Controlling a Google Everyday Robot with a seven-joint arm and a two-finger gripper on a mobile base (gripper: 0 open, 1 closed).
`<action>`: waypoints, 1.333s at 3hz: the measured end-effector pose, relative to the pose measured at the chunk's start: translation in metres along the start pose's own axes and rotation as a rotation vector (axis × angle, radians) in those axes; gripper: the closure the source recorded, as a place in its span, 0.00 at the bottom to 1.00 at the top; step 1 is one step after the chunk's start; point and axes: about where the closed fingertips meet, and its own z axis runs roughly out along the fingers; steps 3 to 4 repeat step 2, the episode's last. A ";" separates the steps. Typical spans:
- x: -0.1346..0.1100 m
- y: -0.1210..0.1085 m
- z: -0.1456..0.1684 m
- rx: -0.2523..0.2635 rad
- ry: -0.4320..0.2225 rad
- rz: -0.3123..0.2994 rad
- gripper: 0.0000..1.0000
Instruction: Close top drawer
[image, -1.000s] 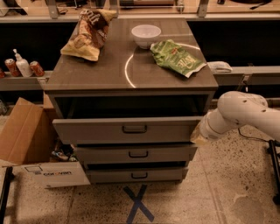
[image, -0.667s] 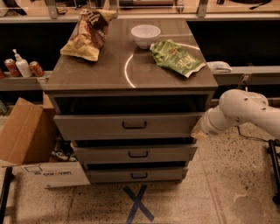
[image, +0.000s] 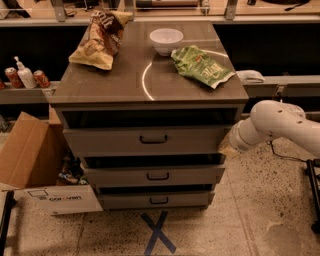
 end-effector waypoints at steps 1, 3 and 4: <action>-0.002 0.015 -0.015 -0.002 -0.011 -0.025 1.00; -0.002 0.042 -0.044 -0.008 -0.041 -0.055 1.00; -0.002 0.042 -0.044 -0.008 -0.041 -0.055 1.00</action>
Offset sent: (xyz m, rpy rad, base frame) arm -0.1045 0.0018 0.0608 0.0445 -0.0465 0.1061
